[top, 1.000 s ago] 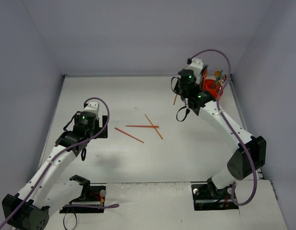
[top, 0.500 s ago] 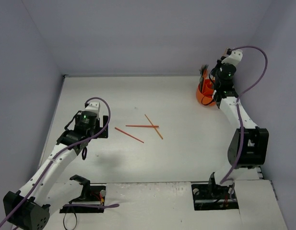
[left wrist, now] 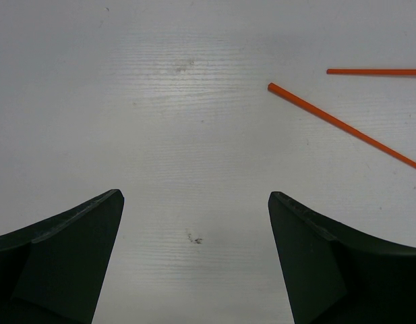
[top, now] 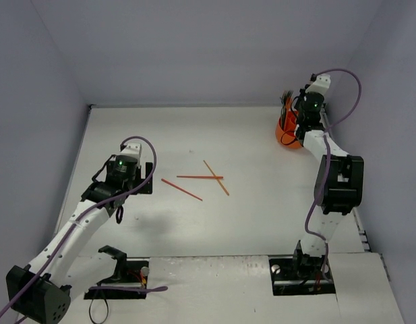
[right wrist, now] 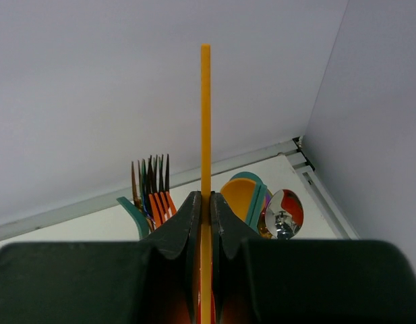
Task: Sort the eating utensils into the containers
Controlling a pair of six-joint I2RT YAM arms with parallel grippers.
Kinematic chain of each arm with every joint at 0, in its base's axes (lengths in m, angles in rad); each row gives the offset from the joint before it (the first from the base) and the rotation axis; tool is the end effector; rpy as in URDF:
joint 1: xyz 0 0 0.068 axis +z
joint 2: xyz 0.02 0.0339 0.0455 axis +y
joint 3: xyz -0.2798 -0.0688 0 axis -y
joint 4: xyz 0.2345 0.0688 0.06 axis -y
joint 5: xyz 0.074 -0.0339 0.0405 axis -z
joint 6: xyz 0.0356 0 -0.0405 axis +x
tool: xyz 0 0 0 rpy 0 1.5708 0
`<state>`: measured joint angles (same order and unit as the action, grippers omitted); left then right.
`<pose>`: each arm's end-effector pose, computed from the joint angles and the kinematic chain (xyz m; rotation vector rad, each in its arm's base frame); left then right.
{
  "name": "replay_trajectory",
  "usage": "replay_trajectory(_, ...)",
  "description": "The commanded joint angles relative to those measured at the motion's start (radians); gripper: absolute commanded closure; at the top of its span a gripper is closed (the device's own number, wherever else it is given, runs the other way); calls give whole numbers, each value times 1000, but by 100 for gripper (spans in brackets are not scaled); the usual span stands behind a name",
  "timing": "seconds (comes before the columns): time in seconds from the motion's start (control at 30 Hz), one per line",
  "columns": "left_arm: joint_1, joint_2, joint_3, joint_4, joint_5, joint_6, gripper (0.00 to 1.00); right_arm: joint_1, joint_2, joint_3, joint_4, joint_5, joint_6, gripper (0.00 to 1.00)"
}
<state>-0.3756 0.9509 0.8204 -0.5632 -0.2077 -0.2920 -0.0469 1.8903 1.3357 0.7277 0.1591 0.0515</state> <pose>0.1715 -0.0597 0.3006 -0.0158 2.2496 -0.1240 0.4456 -0.0266 0.3255 0.2007 1.3863 -0.1073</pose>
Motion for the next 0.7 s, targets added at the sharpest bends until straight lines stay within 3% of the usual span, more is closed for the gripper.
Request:
replay_trajectory(0.0,4,6,34,33,-18,5,13,-8,10,51,141,2,-42,100)
replay_trajectory(0.4,1,13,34,34,-4,5,13,-14,16,-28,153,-10,-30,99)
replay_trajectory(0.67,-8,-3,36,35,-4,5,13,-6,-70,-92,120,-42,-14,65)
